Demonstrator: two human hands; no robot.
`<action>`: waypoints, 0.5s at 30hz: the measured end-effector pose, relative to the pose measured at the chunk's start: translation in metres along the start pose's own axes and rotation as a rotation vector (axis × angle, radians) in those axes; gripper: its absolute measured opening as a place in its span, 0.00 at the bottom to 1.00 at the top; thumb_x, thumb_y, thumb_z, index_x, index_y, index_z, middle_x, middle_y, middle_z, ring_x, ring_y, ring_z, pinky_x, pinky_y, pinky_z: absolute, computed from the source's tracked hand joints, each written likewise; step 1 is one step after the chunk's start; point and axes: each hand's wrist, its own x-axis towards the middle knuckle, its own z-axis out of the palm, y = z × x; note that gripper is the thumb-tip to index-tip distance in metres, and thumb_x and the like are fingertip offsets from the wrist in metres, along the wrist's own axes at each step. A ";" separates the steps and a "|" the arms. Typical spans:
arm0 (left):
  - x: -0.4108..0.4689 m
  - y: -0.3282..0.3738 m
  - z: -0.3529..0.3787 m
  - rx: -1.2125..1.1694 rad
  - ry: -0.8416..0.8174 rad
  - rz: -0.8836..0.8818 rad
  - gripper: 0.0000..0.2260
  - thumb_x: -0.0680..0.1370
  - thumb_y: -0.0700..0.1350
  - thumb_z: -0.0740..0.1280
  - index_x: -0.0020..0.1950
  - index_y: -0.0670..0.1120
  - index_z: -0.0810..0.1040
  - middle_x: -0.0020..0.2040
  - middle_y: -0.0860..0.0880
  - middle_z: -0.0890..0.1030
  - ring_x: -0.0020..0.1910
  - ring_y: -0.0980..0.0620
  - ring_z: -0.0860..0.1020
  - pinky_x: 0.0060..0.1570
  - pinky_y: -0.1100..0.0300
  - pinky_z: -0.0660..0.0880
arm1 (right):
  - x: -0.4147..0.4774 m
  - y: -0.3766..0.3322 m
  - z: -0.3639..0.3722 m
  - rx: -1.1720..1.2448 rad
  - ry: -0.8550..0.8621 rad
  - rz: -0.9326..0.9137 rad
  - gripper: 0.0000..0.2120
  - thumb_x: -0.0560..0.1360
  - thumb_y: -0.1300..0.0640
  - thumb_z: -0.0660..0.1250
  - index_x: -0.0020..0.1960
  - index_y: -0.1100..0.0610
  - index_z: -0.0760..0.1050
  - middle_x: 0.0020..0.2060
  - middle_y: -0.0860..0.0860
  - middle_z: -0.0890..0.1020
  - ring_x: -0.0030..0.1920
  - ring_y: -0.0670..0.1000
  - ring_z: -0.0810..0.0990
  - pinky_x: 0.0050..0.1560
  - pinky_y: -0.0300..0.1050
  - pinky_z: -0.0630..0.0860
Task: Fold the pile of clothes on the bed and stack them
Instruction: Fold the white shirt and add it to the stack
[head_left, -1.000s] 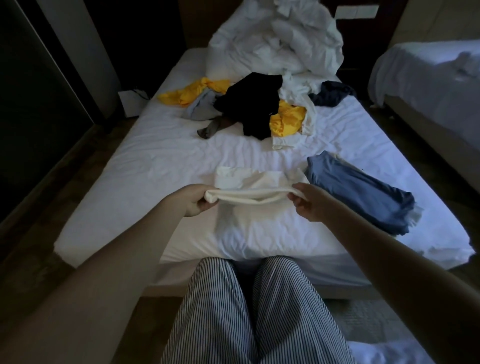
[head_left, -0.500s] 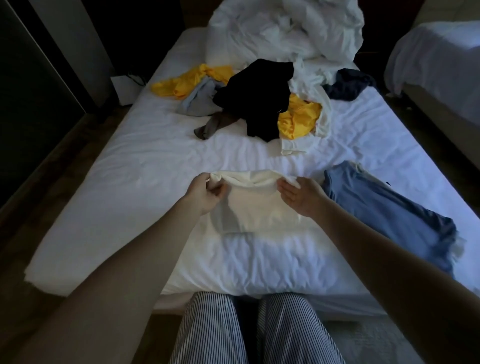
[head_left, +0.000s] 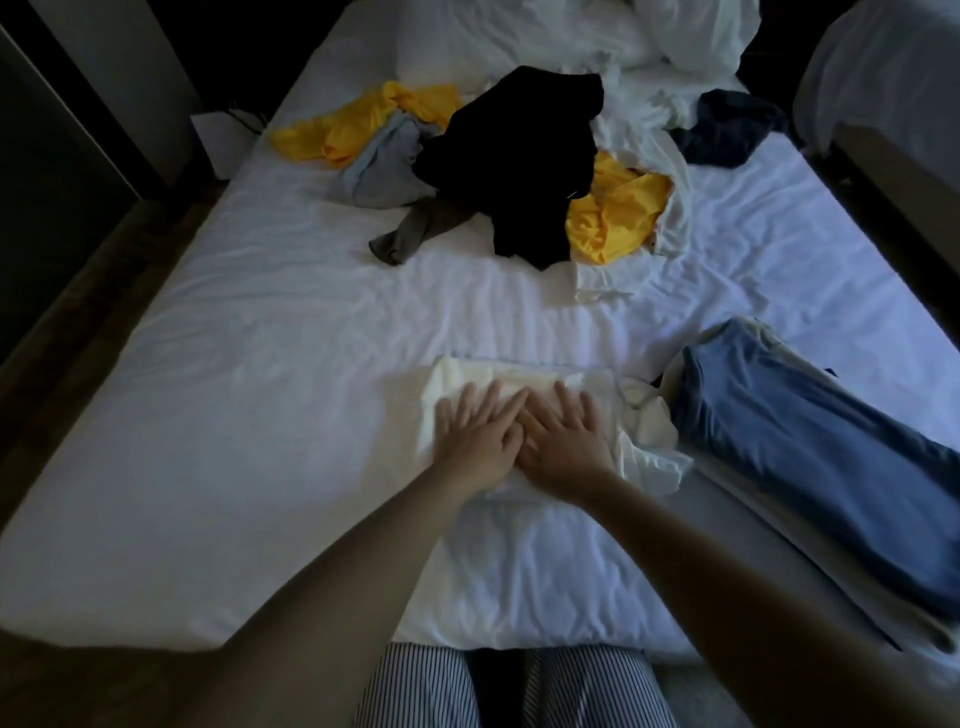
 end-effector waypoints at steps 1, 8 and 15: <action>-0.001 -0.006 0.006 0.011 -0.013 -0.056 0.23 0.82 0.58 0.48 0.76 0.63 0.46 0.78 0.56 0.42 0.77 0.47 0.41 0.73 0.42 0.38 | 0.001 0.005 0.007 -0.004 -0.001 0.049 0.35 0.71 0.34 0.33 0.76 0.44 0.44 0.77 0.47 0.45 0.76 0.58 0.37 0.71 0.59 0.33; 0.010 -0.020 0.003 -0.084 0.032 -0.261 0.28 0.78 0.66 0.50 0.76 0.64 0.46 0.78 0.54 0.40 0.76 0.45 0.36 0.69 0.33 0.39 | 0.003 0.048 -0.003 0.141 -0.021 0.347 0.33 0.74 0.32 0.41 0.76 0.44 0.44 0.77 0.50 0.42 0.75 0.60 0.40 0.73 0.61 0.40; 0.006 -0.024 -0.001 -0.312 0.208 -0.430 0.37 0.74 0.64 0.62 0.78 0.53 0.50 0.78 0.45 0.46 0.76 0.39 0.47 0.73 0.46 0.46 | -0.030 0.025 -0.007 0.249 0.254 0.514 0.31 0.79 0.41 0.49 0.77 0.52 0.47 0.77 0.54 0.42 0.76 0.57 0.38 0.73 0.52 0.35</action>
